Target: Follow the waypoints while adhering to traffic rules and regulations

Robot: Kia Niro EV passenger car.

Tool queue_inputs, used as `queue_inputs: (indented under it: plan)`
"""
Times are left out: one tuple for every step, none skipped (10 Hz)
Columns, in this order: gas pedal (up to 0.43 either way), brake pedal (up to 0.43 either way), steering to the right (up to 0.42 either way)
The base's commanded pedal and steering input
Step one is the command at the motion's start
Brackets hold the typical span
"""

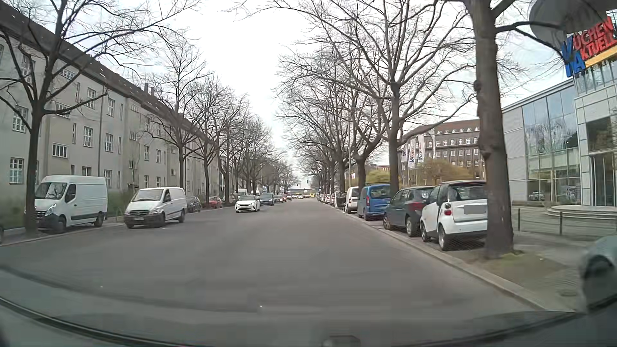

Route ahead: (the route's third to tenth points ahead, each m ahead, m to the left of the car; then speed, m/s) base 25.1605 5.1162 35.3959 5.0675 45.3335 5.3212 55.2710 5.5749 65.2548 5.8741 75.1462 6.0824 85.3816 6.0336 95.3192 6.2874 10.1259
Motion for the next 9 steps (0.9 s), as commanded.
queue_inputs:
  plan:
    - [0.087,0.000,0.002]
    - [0.079,0.000,-0.001]
    - [0.079,0.000,-0.005]
    - [0.079,0.000,-0.006]
    - [0.067,0.000,-0.005]
    - [0.067,0.000,-0.006]
    - [0.059,0.000,-0.006]
    - [0.059,0.000,-0.009]
    - [0.047,0.000,-0.016]
